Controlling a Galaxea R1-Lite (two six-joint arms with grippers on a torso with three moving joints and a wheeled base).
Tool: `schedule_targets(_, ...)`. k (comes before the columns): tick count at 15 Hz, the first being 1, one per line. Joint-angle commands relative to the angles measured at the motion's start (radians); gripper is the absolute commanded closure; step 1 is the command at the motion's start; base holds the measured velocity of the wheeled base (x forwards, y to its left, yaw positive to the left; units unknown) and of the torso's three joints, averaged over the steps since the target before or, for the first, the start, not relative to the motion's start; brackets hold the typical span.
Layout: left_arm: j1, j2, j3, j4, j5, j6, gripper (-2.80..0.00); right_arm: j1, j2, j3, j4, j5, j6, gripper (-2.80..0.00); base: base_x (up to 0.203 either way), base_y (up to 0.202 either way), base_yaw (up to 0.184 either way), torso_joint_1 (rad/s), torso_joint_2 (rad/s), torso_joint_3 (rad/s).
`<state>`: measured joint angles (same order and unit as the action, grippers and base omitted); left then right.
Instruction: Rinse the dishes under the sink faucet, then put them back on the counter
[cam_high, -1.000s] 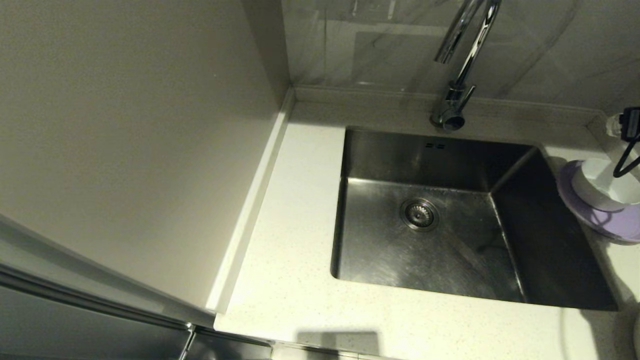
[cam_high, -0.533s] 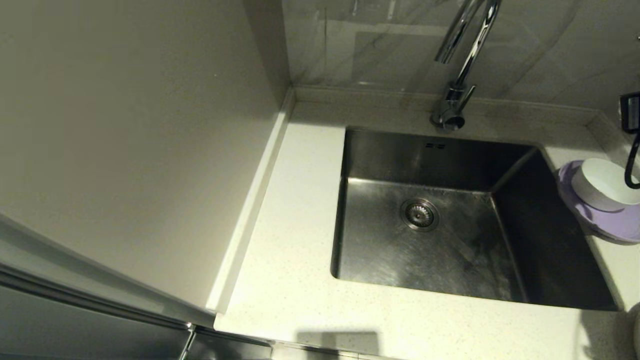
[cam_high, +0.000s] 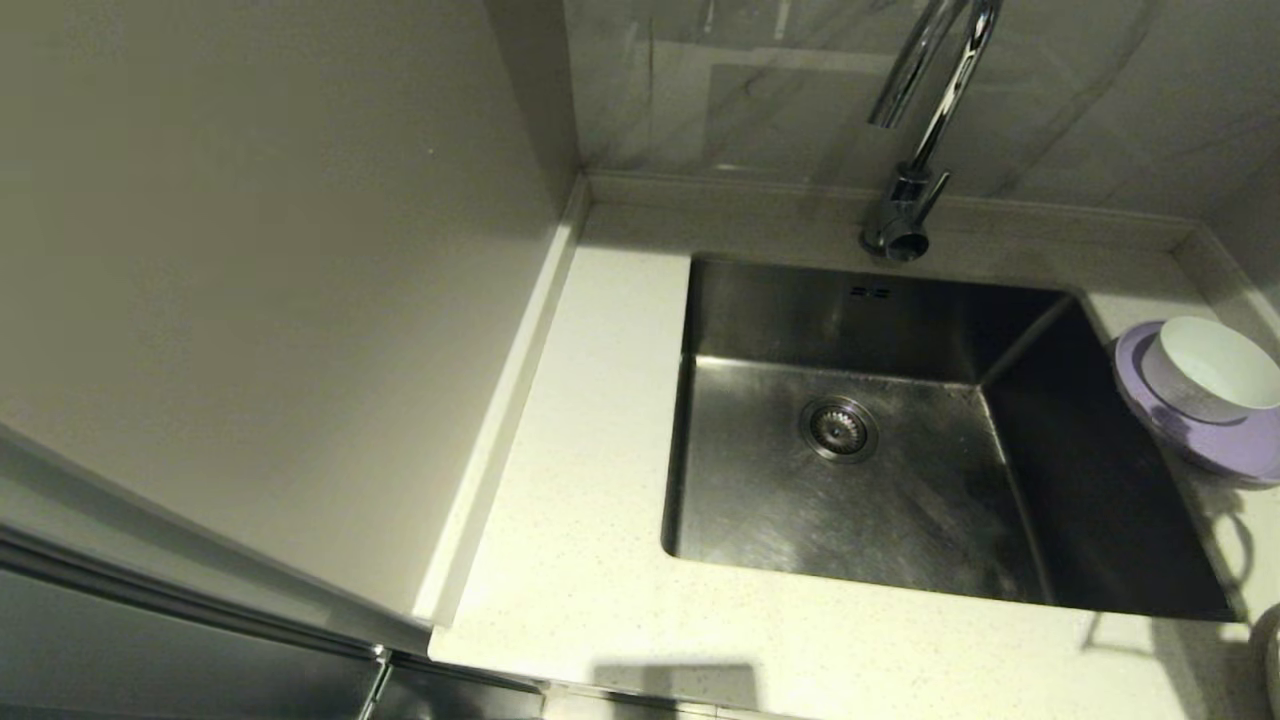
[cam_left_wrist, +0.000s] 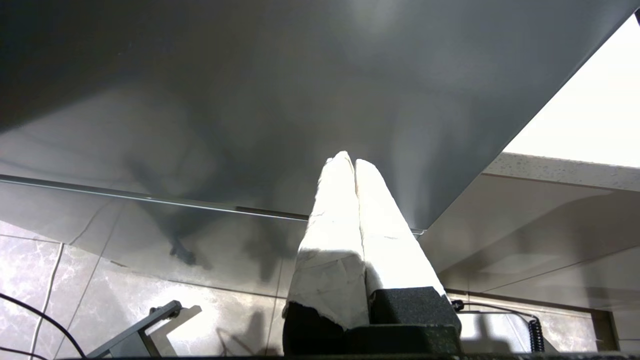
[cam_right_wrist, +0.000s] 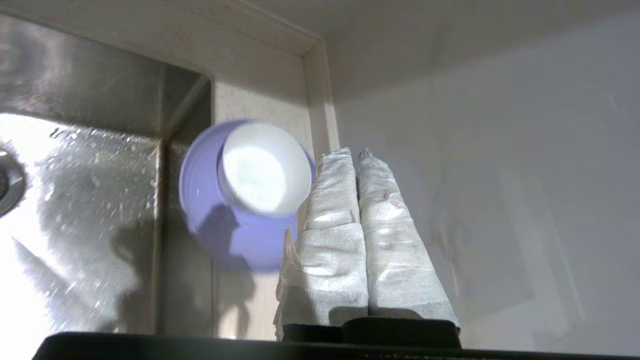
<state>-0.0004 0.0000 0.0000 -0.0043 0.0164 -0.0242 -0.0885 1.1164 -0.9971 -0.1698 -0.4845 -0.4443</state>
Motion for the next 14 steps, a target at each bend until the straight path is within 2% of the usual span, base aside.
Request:
schedule_targets(1,0.0,-0.003,0.0,0.0,0.0,0.0,0.0,0.001,-0.151,0.093,-0.001,-0.002,0.01,0.0,0.0,0.0,0.0,0.0,0.0,0.0)
schedule_targets(10,0.0,-0.003,0.0,0.0,0.0,0.0,0.0,0.001,-0.572,0.56,0.005,-0.008,0.061,0.0,0.0,0.0,0.0,0.0,0.0,0.0)
schedule_targets(14,0.0,-0.003,0.0,0.0,0.0,0.0,0.0,-0.002,-0.729,0.651,0.031,0.008,0.086,0.0,0.0,0.0,0.0,0.0,0.0,0.0)
